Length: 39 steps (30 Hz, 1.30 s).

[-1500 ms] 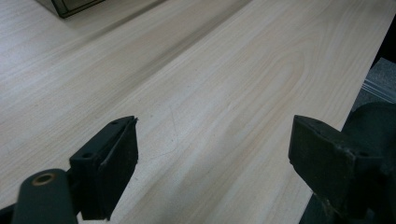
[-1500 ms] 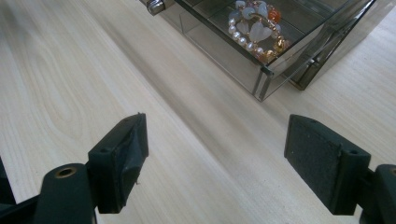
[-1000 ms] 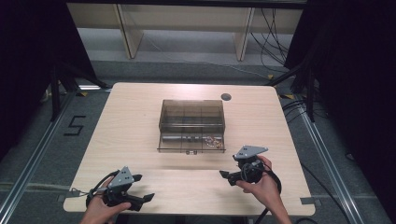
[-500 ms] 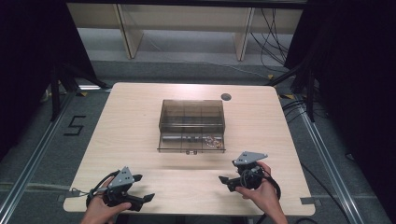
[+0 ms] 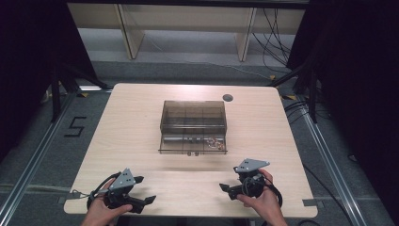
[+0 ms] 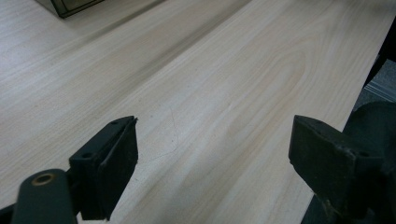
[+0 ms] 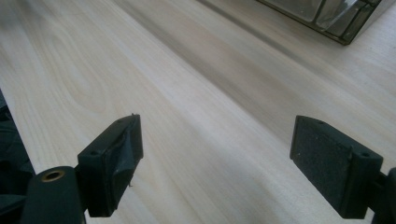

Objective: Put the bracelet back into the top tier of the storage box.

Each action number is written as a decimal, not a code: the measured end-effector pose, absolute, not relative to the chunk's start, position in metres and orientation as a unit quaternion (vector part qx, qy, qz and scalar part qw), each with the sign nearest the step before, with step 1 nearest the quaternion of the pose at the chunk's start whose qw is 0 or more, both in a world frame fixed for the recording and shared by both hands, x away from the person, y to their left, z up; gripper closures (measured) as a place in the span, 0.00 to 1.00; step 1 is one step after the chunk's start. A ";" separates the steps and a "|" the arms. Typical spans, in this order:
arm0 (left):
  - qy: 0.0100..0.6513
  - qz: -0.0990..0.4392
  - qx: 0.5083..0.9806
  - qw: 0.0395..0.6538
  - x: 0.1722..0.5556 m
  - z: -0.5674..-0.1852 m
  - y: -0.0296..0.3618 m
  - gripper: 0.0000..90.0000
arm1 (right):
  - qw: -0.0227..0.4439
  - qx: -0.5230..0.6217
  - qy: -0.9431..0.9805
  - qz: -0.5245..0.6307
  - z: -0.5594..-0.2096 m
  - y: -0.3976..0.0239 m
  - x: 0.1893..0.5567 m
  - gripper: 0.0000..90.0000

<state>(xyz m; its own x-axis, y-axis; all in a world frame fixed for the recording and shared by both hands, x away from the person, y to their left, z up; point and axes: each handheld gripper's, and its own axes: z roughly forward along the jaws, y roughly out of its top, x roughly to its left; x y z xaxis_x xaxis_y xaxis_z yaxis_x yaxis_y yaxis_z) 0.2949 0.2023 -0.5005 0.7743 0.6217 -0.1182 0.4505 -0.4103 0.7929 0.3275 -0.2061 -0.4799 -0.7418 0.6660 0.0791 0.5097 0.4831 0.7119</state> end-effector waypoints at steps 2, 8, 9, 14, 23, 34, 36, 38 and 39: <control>0.322 0.097 0.834 0.438 0.295 -0.501 0.202 0.17 | 0.101 0.340 0.858 0.372 -0.481 -0.206 0.326 0.19; 0.323 0.098 0.833 0.438 0.295 -0.501 0.202 0.17 | 0.100 0.347 0.855 0.373 -0.484 -0.205 0.322 0.19; 0.322 0.098 0.834 0.438 0.295 -0.501 0.202 0.17 | 0.102 0.343 0.856 0.372 -0.484 -0.206 0.322 0.19; 0.322 0.098 0.834 0.438 0.295 -0.501 0.202 0.17 | 0.104 0.334 0.859 0.374 -0.486 -0.205 0.320 0.19; 0.323 0.097 0.833 0.438 0.295 -0.501 0.202 0.17 | 0.101 0.350 0.854 0.371 -0.486 -0.205 0.311 0.19; 0.323 0.095 0.833 0.438 0.295 -0.501 0.202 0.17 | 0.100 0.355 0.854 0.366 -0.490 -0.203 0.304 0.19; 0.320 0.095 0.834 0.438 0.296 -0.502 0.203 0.17 | 0.104 0.346 0.857 0.368 -0.491 -0.203 0.305 0.19; 0.322 0.098 0.840 0.426 0.297 -0.501 0.204 0.17 | 0.103 0.347 0.858 0.365 -0.490 -0.203 0.304 0.19; 0.322 0.099 0.841 0.424 0.296 -0.501 0.204 0.17 | 0.106 0.347 0.858 0.364 -0.491 -0.203 0.304 0.19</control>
<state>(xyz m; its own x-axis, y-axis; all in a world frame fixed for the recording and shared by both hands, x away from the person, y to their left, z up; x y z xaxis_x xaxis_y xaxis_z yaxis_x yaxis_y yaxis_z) 0.2964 0.2044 -0.5007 0.7733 0.6249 -0.1072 0.4577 -0.4332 0.7764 0.3037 -0.2027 -0.4911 -0.7375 0.6716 0.0711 0.5177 0.4946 0.6982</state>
